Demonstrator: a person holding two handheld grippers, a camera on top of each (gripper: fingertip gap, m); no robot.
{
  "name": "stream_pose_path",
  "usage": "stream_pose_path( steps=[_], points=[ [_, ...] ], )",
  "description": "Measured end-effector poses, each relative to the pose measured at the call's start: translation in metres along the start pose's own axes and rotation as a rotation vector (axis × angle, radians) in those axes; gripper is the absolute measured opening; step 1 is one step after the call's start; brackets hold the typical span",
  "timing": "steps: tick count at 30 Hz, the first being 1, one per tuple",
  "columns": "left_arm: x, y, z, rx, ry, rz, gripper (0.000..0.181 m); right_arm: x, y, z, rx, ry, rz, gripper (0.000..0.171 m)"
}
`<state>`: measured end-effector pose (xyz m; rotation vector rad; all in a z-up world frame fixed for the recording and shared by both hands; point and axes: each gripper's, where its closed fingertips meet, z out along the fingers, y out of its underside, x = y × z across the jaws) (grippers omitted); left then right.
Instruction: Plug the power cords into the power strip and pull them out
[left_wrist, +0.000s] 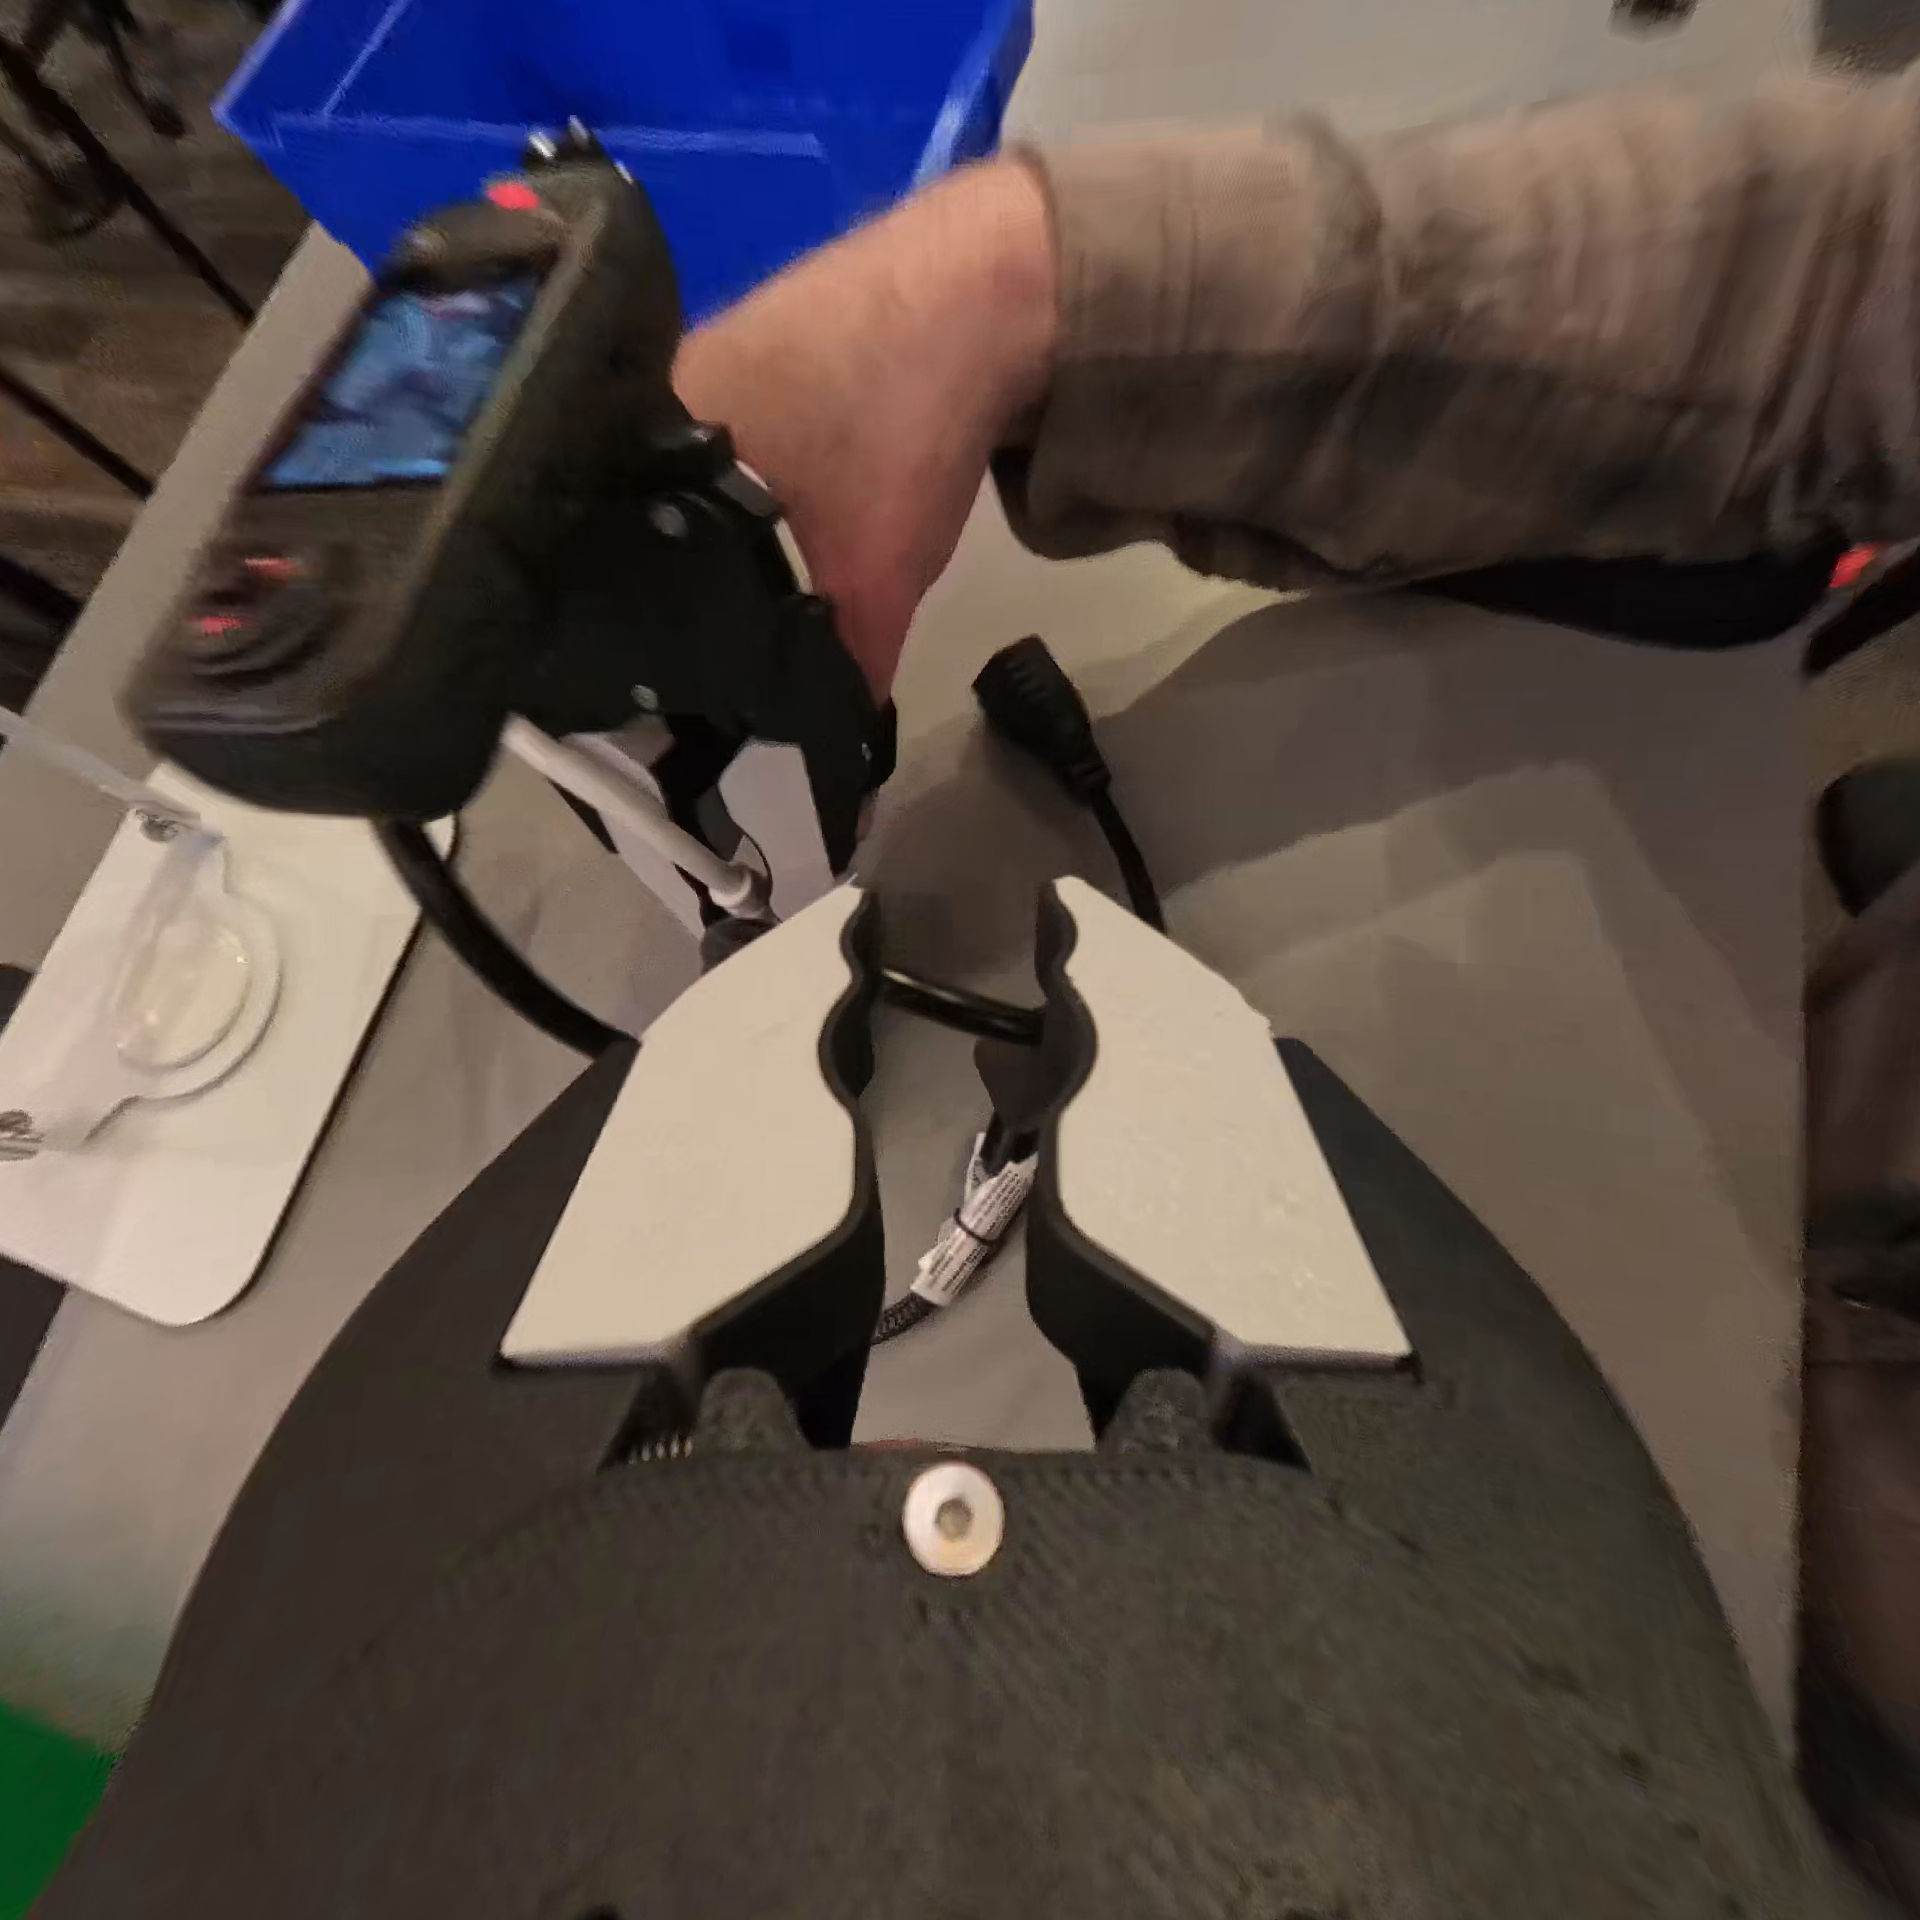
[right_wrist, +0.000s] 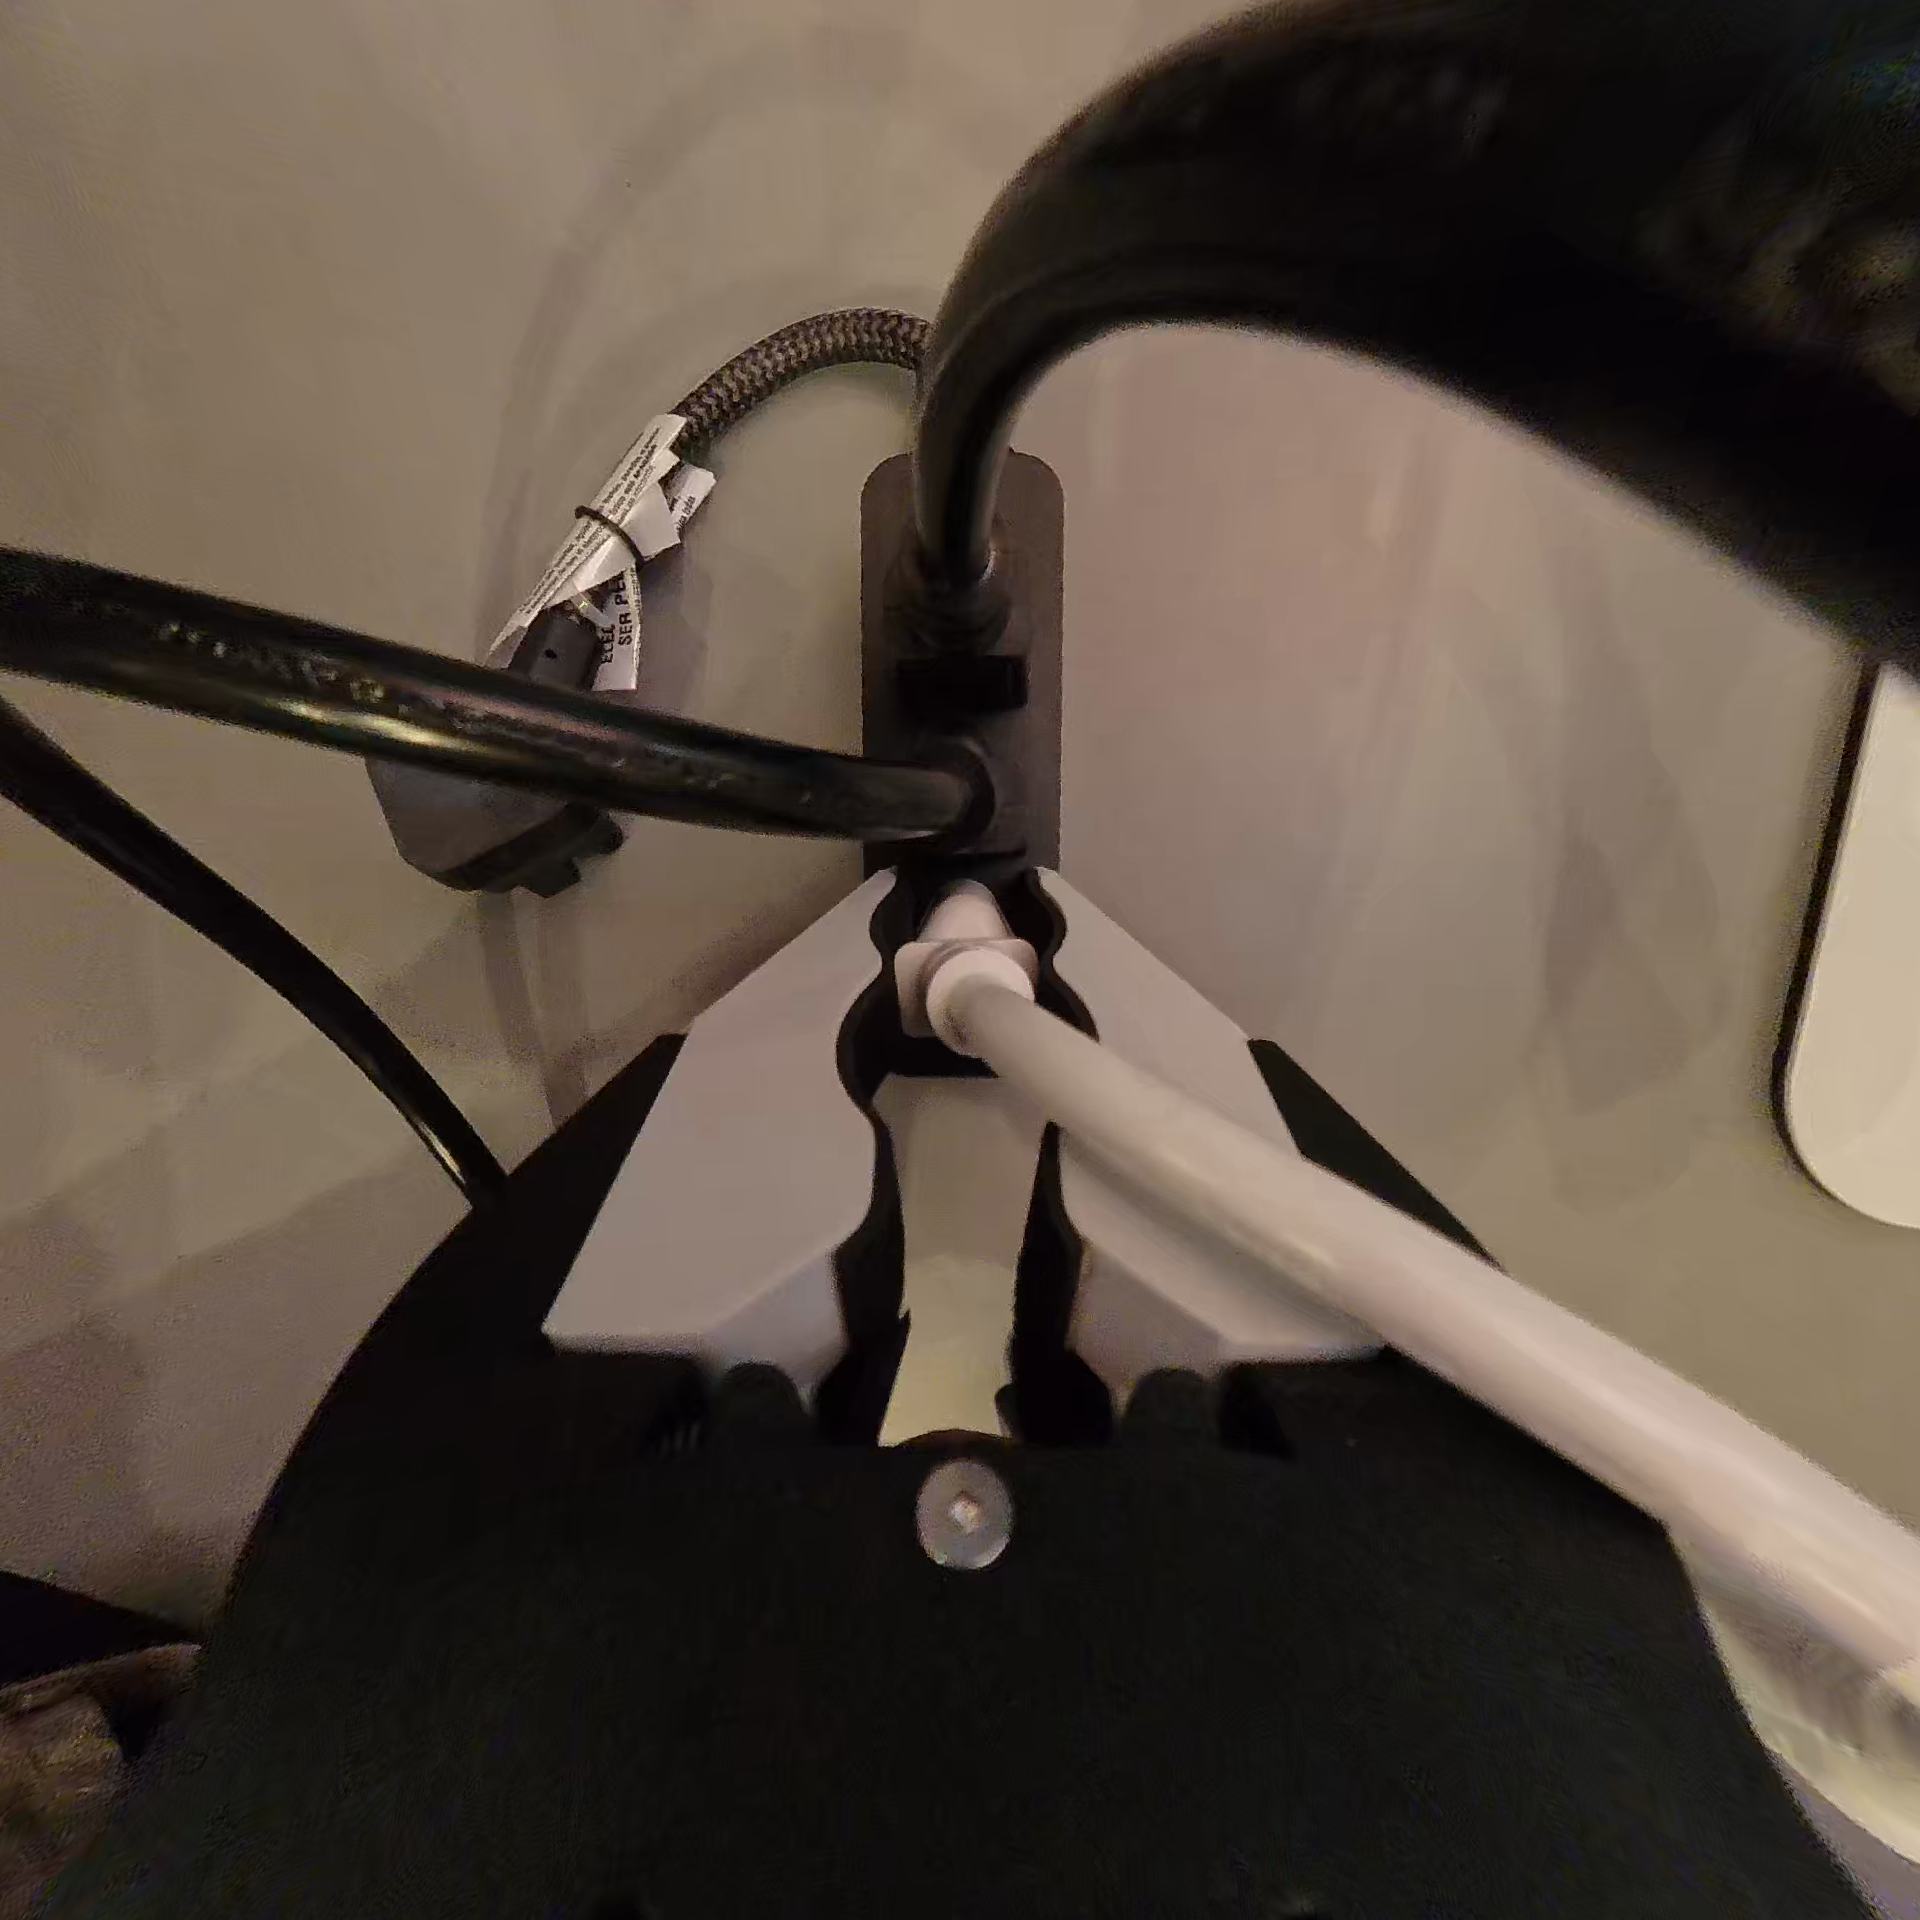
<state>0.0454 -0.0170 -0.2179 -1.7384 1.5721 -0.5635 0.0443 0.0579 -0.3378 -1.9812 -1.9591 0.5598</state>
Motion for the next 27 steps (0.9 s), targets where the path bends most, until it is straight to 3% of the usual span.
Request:
stream_pose_path(
  steps=[3,4,6,8,17,20,23,27],
  points=[
    [-0.008,0.018,0.024,-0.094,-0.115,0.012,0.023,0.005,-0.005,0.002,-0.005,0.035,0.067,0.017],
    [-0.014,0.023,0.026,-0.094,-0.136,-0.006,0.022,0.008,-0.007,0.004,-0.005,0.059,0.083,0.017],
    [-0.034,0.030,0.022,-0.049,-0.175,-0.078,0.003,0.013,-0.012,0.007,-0.008,0.103,0.128,0.018],
    [-0.044,0.037,0.018,-0.020,-0.159,-0.195,0.000,0.016,-0.019,0.010,0.001,0.140,0.163,0.017],
    [-0.100,0.073,-0.034,-0.178,-0.489,-0.131,0.018,0.018,-0.033,0.017,0.026,0.198,0.200,0.017],
    [-0.102,0.096,-0.030,-0.212,-0.400,-0.179,0.030,0.018,-0.034,0.018,0.029,0.200,0.208,0.017],
    [-0.098,0.114,-0.002,-0.282,-0.243,-0.149,0.042,0.016,-0.037,0.020,0.033,0.199,0.196,0.017],
    [-0.100,0.136,0.030,-0.381,-0.075,-0.046,0.043,0.015,-0.037,0.020,0.042,0.192,0.191,0.017]
  ],
)
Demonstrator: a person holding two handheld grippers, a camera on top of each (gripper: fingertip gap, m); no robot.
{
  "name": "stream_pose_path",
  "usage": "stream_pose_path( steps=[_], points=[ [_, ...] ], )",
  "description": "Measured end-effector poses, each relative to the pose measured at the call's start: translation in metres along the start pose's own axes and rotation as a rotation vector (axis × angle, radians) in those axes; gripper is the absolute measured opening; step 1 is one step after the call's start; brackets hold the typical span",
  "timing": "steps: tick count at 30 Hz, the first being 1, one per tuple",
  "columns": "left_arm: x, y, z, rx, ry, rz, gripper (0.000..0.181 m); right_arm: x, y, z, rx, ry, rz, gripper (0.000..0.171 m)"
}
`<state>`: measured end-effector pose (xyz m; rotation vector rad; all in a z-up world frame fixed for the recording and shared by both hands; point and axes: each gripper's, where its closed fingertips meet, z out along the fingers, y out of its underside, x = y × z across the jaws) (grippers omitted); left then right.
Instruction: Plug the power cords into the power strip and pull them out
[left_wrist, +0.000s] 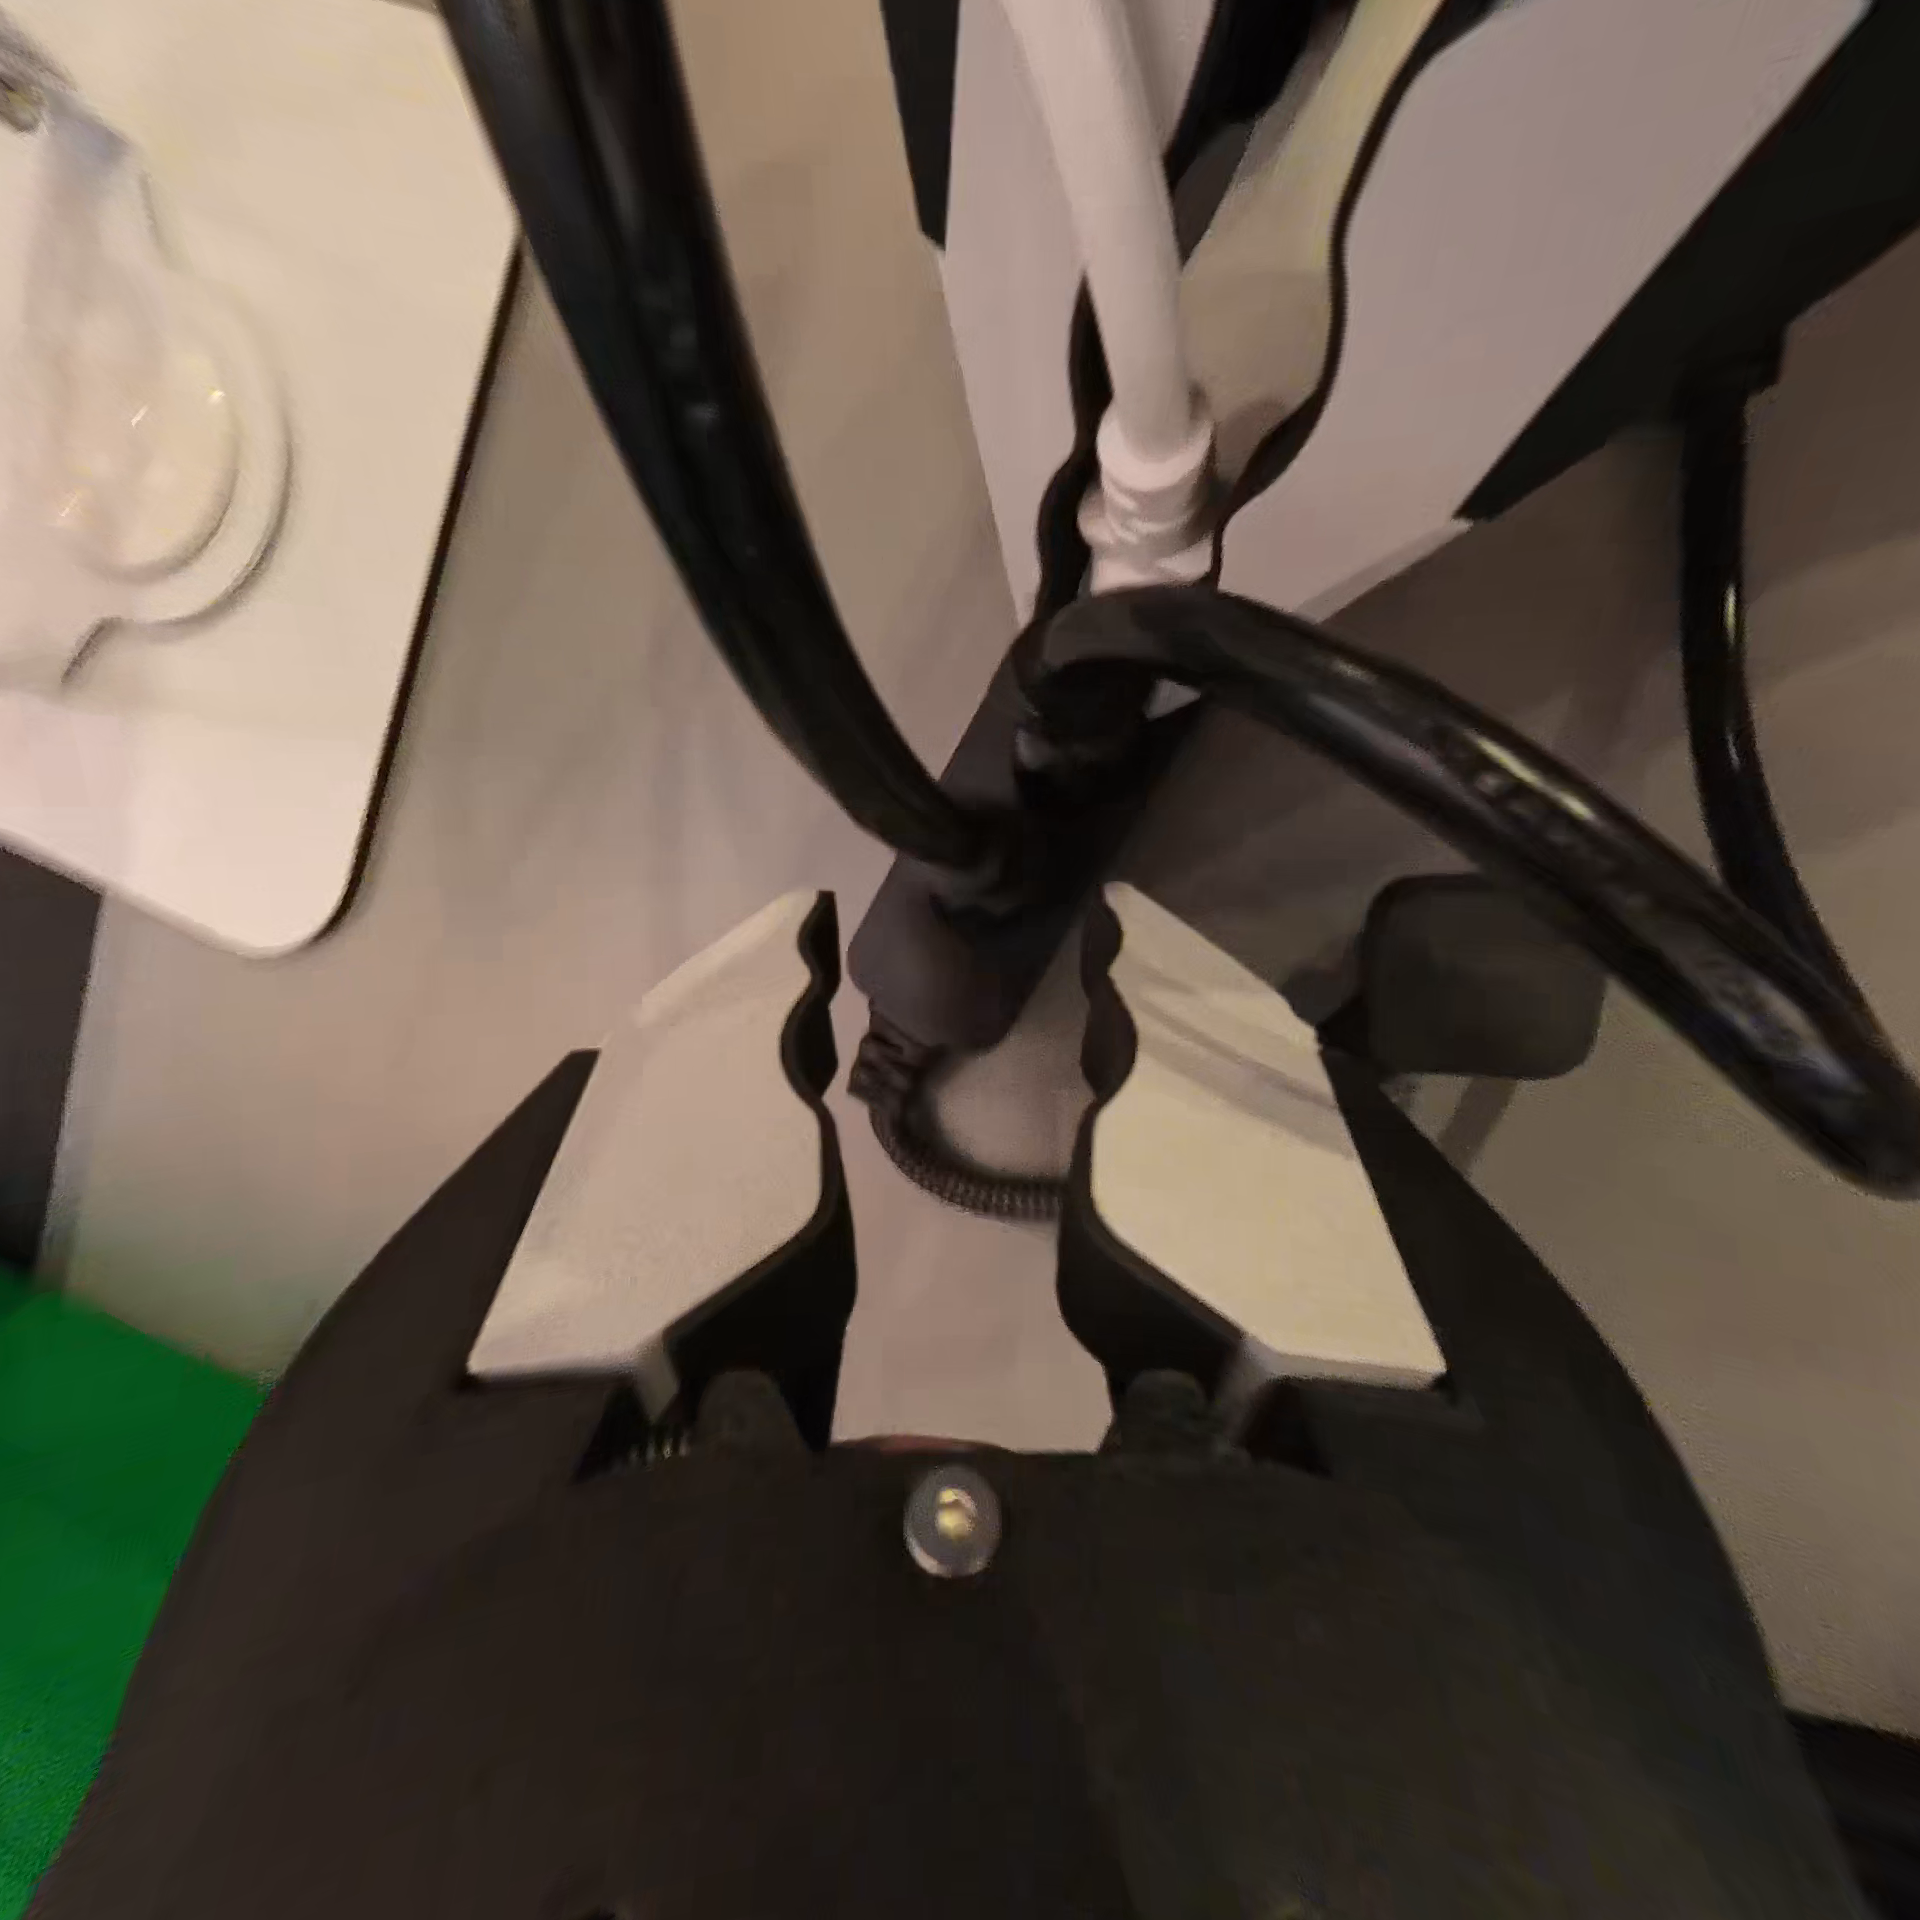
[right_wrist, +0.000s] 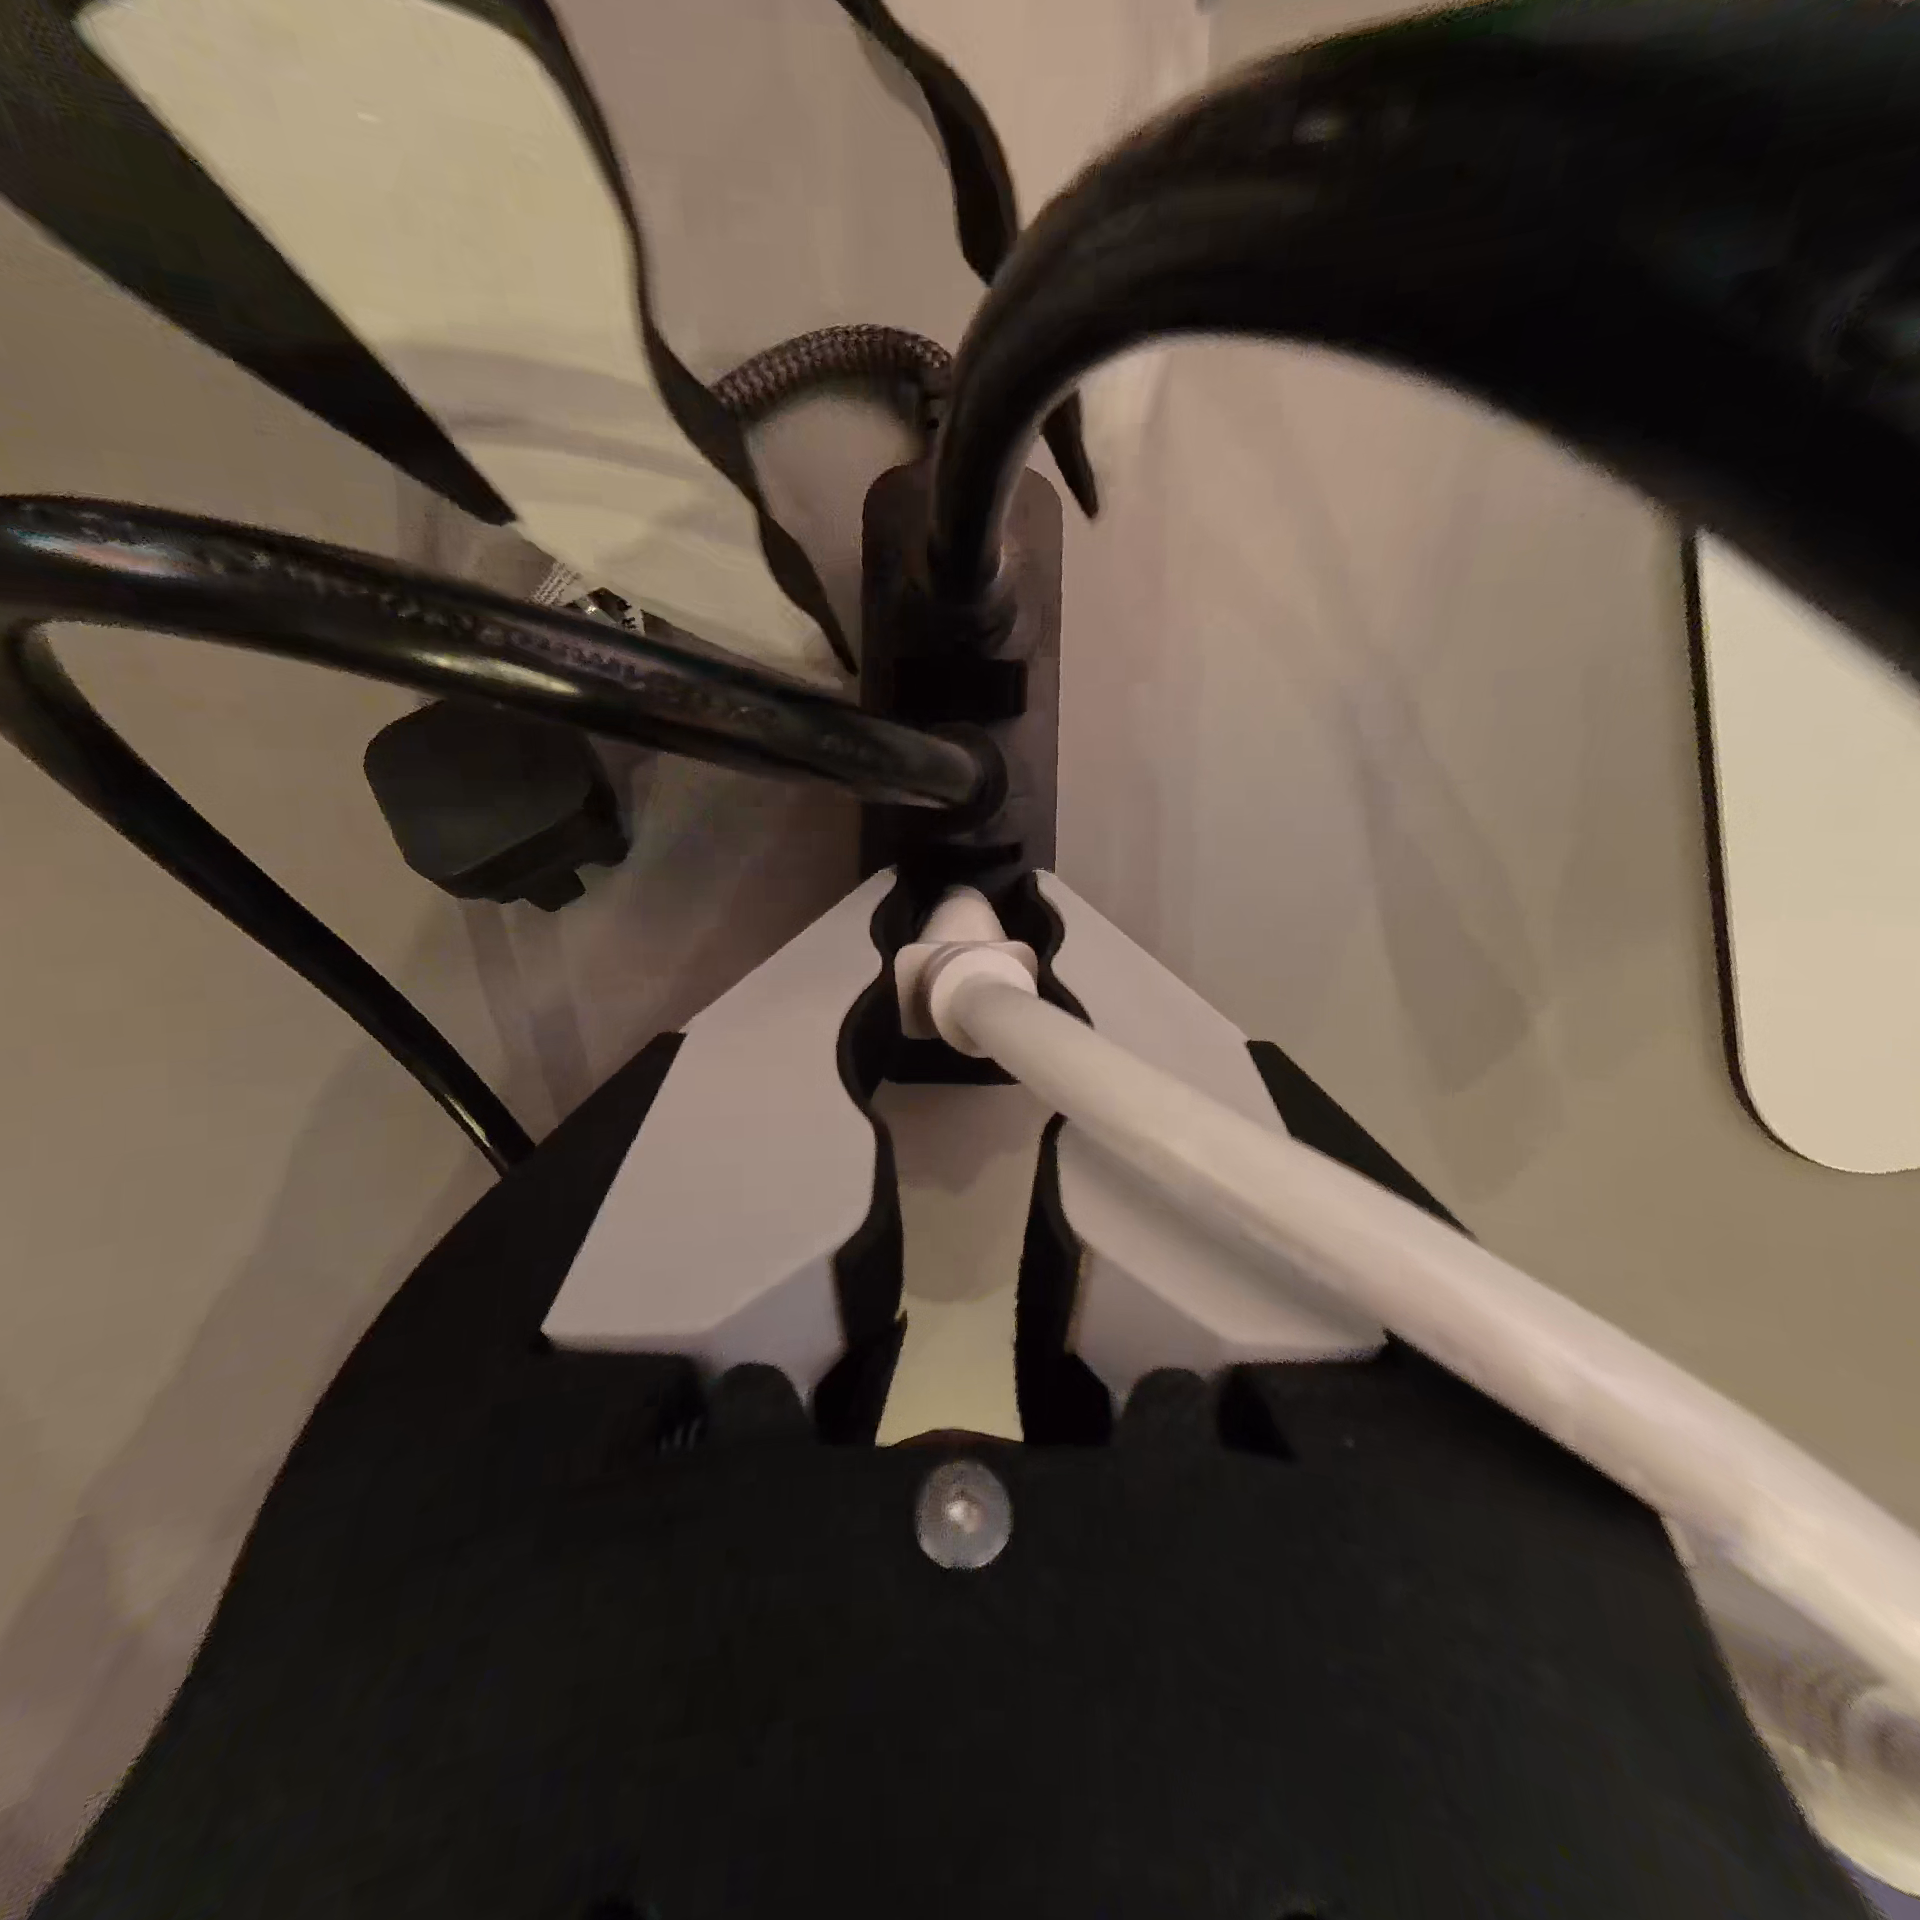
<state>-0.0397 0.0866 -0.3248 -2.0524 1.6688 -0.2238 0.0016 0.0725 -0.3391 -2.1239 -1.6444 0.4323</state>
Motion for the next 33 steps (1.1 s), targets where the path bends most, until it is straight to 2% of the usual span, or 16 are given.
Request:
stream_pose_path(
  steps=[5,11,12,14,22,25,30,32,33],
  points=[
    [0.008,-0.003,0.021,0.046,0.217,0.023,0.043,-0.001,-0.001,0.000,0.011,-0.014,-0.053,0.017],
    [0.018,-0.010,0.028,0.100,0.363,0.011,0.047,-0.003,-0.001,0.000,0.044,-0.055,-0.113,0.017],
    [0.017,-0.011,0.028,0.096,0.350,0.039,0.049,-0.003,-0.001,0.000,0.045,-0.055,-0.115,0.017],
    [0.023,-0.012,0.027,0.071,0.366,0.070,0.038,-0.003,-0.001,0.000,0.045,-0.056,-0.119,0.017],
    [0.026,-0.013,0.027,0.054,0.319,0.093,0.038,-0.004,0.000,-0.001,0.055,-0.072,-0.137,0.017],
    [0.027,-0.013,0.027,0.063,0.309,0.087,0.039,-0.007,0.003,-0.003,0.040,-0.100,-0.145,0.025],
    [0.028,-0.014,0.028,0.061,0.311,0.087,0.038,-0.005,0.005,-0.003,0.028,-0.079,-0.169,0.022],
    [0.029,-0.015,0.028,0.072,0.310,0.081,0.039,-0.011,0.008,-0.006,0.015,-0.116,-0.158,0.033],
    [0.029,-0.016,0.029,0.084,0.305,0.080,0.038,-0.009,0.009,-0.006,0.009,-0.109,-0.154,0.031]
  ],
)
